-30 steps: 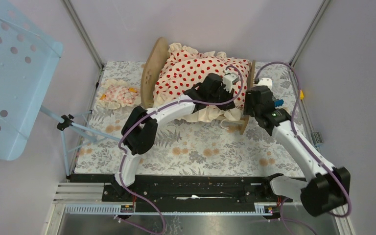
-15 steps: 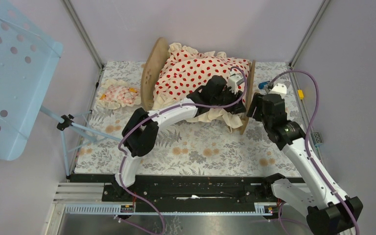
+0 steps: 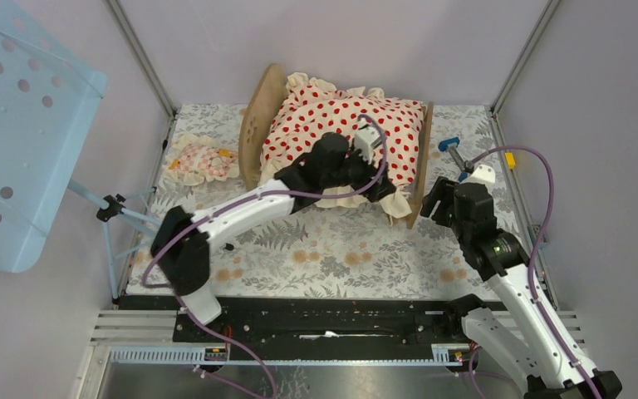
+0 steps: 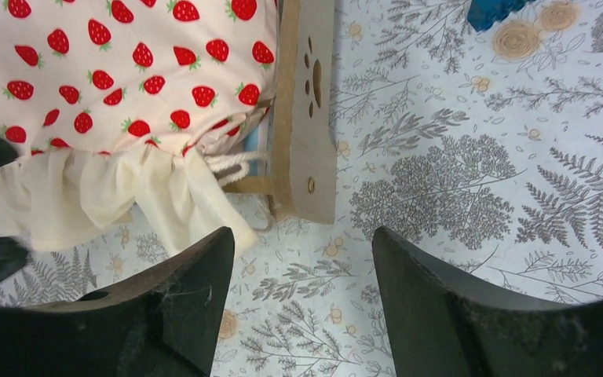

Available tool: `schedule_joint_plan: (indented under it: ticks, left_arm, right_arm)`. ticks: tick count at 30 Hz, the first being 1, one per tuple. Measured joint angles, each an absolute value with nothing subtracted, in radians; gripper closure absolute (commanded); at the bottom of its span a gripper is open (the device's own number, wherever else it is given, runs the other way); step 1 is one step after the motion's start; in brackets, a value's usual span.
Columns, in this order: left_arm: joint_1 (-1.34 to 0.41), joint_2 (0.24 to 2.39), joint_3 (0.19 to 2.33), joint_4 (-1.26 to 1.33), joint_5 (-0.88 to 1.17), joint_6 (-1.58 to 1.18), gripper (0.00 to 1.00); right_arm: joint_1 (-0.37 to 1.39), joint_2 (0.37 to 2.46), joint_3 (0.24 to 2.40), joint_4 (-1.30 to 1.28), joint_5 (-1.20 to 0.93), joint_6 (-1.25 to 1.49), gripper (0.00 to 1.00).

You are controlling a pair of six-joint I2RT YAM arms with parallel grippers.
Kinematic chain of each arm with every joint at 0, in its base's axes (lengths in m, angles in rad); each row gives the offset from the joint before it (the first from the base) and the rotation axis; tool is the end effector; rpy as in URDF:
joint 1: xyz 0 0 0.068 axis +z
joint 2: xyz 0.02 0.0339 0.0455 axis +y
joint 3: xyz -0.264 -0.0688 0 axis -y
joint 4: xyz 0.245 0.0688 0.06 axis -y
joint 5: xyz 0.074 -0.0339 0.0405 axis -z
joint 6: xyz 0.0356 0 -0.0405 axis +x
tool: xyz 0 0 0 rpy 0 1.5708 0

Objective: Set up the pet bed
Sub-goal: Cross the ropes on the bed frame, then adjust the ropes on the bed frame.

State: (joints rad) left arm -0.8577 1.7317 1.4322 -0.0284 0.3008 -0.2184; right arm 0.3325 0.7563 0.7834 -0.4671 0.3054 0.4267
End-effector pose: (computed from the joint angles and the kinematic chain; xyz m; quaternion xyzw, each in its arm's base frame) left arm 0.2644 -0.3218 0.3244 0.3354 0.7357 -0.3996 0.4319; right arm 0.1632 0.0450 0.3153 0.1207 0.8298 0.0769 0.5394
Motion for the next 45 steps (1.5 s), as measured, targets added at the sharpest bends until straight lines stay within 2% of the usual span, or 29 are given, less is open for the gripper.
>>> schedule_joint_plan:
  ticks: [5, 11, 23, 33, 38, 41, 45]
  left_arm:
    - [-0.860, 1.546, 1.201, 0.000, 0.225, -0.187, 0.34]
    - [-0.891, 1.515, 1.075, -0.014, 0.125, 0.002, 0.36]
    - [-0.887, 1.656, 1.190, -0.059, 0.179, 0.632, 0.43]
    - [-0.823, 1.773, 1.313, -0.176, 0.245, 0.825, 0.45]
    - [-0.824, 1.841, 1.359, -0.255, 0.261, 0.874, 0.55]
    - [-0.824, 1.871, 1.383, -0.282, 0.273, 0.892, 0.67]
    - [-0.817, 1.906, 1.457, -0.344, 0.290, 0.892, 1.00]
  right_arm:
    - [0.332, 0.717, 0.741, -0.484, 0.280, 0.428, 0.26]
    - [0.332, 0.670, 0.722, -0.495, 0.259, 0.442, 0.27]
    - [0.332, 0.600, 0.765, -0.560, 0.239, 0.419, 0.26]
    - [0.332, 0.602, 0.777, -0.572, 0.222, 0.396, 0.26]
    - [0.332, 0.600, 0.775, -0.572, 0.217, 0.397, 0.26]
    - [0.332, 0.597, 0.767, -0.572, 0.216, 0.397, 0.26]
    - [0.332, 0.601, 0.752, -0.571, 0.213, 0.397, 0.25]
